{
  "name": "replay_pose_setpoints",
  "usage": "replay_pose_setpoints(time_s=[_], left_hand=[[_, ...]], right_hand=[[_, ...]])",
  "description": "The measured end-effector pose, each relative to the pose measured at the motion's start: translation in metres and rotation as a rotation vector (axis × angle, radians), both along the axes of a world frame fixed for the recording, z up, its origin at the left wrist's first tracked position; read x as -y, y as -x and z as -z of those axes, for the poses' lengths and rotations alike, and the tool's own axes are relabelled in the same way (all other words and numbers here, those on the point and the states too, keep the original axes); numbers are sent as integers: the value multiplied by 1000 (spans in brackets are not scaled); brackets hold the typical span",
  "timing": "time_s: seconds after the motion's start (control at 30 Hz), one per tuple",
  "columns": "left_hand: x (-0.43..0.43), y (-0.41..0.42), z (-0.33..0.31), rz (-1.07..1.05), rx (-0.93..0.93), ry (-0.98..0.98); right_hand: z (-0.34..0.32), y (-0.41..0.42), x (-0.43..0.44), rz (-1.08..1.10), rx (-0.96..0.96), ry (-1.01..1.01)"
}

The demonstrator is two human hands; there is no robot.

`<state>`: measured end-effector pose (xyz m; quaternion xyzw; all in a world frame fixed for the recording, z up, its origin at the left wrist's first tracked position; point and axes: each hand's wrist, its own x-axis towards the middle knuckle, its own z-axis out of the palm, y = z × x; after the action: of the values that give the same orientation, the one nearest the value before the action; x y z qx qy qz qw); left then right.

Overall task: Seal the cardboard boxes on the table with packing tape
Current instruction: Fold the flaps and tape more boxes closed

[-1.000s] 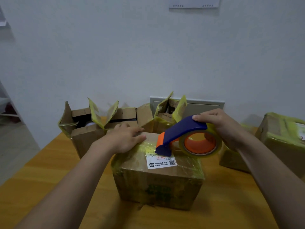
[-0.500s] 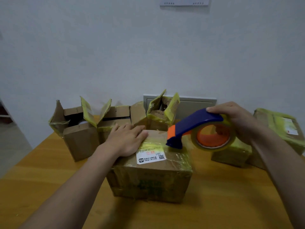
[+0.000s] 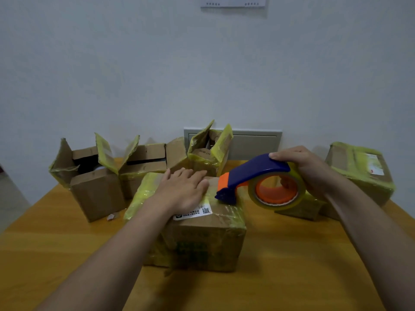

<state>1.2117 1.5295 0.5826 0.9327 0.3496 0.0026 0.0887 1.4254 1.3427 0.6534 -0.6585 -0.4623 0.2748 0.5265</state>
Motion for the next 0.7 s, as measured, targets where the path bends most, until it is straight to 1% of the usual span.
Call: replay_pose_setpoints(time_s=[0.1,0.2,0.27,0.33,0.4,0.43,0.57,0.7], left_hand=[[3,1,-1,-1,6,2],[4,-2,-6,-10,-37,6],[7,-9,-15,-20,-61,4],[16,-21,-22,-1,-4,39],[26,-34,-21,17,81,124],[29,-40,-17,17,86,135],[29,-45,-5,10,52,49],[31,-41,-4,19,41,35]], right_hand=[[-8,-15,12,42,-81,-38],[-1,-21,18,26,7,-3],[7,-22,19,56,25,-5],[11,-23,19,72,-3,-14],[12,-25,21,69,1,-10],[13,-26,23,63,10,-5],[15,-28,29,37,-20,-4],[9,-41,45,108,-52,-66]])
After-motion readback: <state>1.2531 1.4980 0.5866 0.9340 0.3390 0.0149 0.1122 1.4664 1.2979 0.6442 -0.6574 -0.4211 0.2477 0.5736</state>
